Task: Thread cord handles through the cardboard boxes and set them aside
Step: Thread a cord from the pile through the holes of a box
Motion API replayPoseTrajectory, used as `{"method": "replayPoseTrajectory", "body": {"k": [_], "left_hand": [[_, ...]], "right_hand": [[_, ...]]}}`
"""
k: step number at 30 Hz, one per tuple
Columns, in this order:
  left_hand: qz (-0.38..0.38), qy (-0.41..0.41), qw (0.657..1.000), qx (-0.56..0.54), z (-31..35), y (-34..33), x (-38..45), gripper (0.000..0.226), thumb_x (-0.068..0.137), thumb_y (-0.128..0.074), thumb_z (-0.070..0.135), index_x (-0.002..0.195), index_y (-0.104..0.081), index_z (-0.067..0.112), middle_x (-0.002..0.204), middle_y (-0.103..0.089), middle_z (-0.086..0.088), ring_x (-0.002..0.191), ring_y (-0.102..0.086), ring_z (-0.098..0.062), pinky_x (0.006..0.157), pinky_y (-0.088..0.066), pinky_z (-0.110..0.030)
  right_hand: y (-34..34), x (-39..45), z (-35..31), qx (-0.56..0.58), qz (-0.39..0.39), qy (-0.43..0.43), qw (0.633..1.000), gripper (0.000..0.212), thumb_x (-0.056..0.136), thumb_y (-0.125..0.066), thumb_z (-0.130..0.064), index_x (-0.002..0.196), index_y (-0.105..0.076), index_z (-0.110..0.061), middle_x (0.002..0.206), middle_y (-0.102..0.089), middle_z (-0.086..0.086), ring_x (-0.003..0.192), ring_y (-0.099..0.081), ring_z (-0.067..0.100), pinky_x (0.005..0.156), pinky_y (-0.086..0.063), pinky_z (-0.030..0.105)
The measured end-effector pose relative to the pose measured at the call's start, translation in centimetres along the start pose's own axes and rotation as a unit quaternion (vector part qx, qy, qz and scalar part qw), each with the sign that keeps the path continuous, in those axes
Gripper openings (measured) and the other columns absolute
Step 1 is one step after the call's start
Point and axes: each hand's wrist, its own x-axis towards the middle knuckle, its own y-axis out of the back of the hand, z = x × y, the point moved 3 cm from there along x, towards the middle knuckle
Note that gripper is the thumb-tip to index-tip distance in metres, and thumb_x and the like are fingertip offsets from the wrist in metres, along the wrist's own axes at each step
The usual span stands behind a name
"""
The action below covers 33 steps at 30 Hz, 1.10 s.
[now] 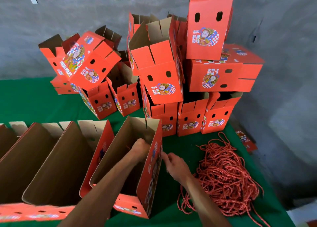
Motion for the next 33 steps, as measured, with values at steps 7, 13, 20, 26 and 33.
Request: {"method": "replayPoseTrajectory", "body": {"k": [7,13,20,26,33], "left_hand": [[-0.142,0.004,0.982,-0.126,0.8,0.8,-2.7,0.082,0.088,-0.03,0.087,0.131,-0.052,0.021,0.125,-0.067,-0.011,0.111,-0.068,-0.028,0.074,-0.06,-0.038],[-0.188,-0.023,0.982,0.008,0.7,0.2,-4.6,0.049,0.097,-0.059,0.049,0.138,-0.051,0.024,0.122,-0.069,-0.006,0.104,-0.072,-0.027,0.081,-0.064,-0.044],[-0.206,0.008,0.977,0.051,-0.7,0.6,-4.9,0.046,0.095,-0.053,0.025,0.138,-0.055,0.01,0.119,-0.073,-0.011,0.1,-0.075,-0.029,0.082,-0.064,-0.046],[-0.146,0.021,0.988,0.053,-0.7,0.0,-4.3,0.045,0.097,-0.051,0.032,0.138,-0.048,0.014,0.119,-0.07,-0.009,0.098,-0.073,-0.029,0.088,-0.061,-0.05],[-0.061,-0.033,0.997,0.019,0.0,-0.3,-4.0,0.038,0.095,-0.049,0.039,0.126,-0.053,0.017,0.116,-0.069,-0.007,0.102,-0.069,-0.029,0.094,-0.058,-0.05]], "right_hand": [[4.4,-2.1,5.9,-0.16,0.0,-0.107,0.981,0.046,0.111,-0.038,-0.04,0.084,-0.066,-0.014,0.073,-0.065,0.002,0.063,-0.064,0.018,0.056,-0.047,0.036],[5.8,-1.0,0.6,0.397,0.023,-0.12,0.91,0.031,0.105,-0.058,-0.028,0.085,-0.069,-0.006,0.058,-0.052,-0.002,0.045,-0.04,0.011,0.044,-0.035,0.024],[5.0,-1.3,3.0,0.397,0.074,-0.183,0.897,0.035,0.095,-0.071,-0.006,0.126,-0.055,-0.001,0.101,-0.07,0.016,0.06,-0.06,0.016,0.057,-0.054,0.029],[1.3,-2.9,4.9,0.063,0.084,-0.089,0.991,0.025,0.1,-0.065,-0.01,0.124,-0.06,-0.006,0.122,-0.061,0.008,0.11,-0.064,0.025,0.09,-0.055,0.03],[-4.5,-2.9,4.7,-0.234,-0.144,-0.035,0.961,0.037,0.101,-0.062,-0.017,0.138,-0.06,-0.014,0.139,-0.055,0.007,0.124,-0.057,0.022,0.107,-0.045,0.031]]}}
